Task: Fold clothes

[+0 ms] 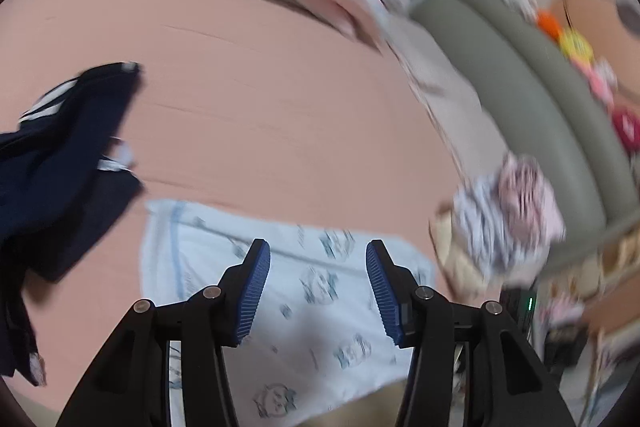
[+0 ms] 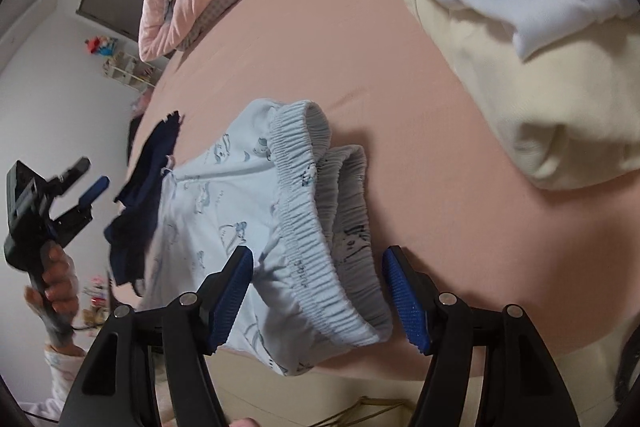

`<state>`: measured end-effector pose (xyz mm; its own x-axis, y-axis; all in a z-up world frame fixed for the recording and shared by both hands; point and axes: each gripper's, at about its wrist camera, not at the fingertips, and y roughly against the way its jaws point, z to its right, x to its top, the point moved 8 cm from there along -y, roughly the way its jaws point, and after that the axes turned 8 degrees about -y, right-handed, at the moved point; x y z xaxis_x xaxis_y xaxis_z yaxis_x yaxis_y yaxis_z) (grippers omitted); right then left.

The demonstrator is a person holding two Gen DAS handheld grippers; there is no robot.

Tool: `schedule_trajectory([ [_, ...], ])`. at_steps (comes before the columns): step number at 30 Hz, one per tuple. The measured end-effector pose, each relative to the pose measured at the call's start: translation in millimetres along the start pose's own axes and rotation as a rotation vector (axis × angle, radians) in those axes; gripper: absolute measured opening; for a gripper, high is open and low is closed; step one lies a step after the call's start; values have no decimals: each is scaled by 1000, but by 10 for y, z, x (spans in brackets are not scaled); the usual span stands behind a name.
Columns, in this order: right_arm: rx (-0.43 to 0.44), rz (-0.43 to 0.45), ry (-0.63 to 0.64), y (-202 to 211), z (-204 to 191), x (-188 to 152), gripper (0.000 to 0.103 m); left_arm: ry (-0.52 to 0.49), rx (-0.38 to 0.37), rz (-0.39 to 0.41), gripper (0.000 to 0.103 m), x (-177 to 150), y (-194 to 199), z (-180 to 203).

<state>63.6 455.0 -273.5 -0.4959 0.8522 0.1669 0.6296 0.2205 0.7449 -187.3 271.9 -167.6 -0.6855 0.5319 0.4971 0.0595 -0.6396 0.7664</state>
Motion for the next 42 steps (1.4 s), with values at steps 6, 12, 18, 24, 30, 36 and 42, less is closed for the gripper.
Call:
schedule_trajectory([
  [6, 63, 5, -55, -33, 17, 0, 71, -55, -13, -90, 47, -293, -305, 258],
  [12, 144, 4, -136, -60, 47, 145, 71, -71, 27, -169, 47, -649, -431, 186],
  [18, 204, 47, -265, -132, 66, 317, 71, -35, 58, -183, 47, -858, -353, 74],
  [24, 164, 141, -276, -146, 51, 338, 52, 39, 108, -206, 47, -1120, -192, -210],
  [30, 101, 199, -244, -161, 62, 327, 24, 172, 97, -196, 47, -1488, 41, -528],
  [36, -36, 306, 8, -37, -282, 288, 16, 266, 41, -181, 47, -1614, 218, -600],
  [42, -287, 449, 466, 72, -900, 75, 14, 208, 82, -200, 47, -1597, 252, -547],
])
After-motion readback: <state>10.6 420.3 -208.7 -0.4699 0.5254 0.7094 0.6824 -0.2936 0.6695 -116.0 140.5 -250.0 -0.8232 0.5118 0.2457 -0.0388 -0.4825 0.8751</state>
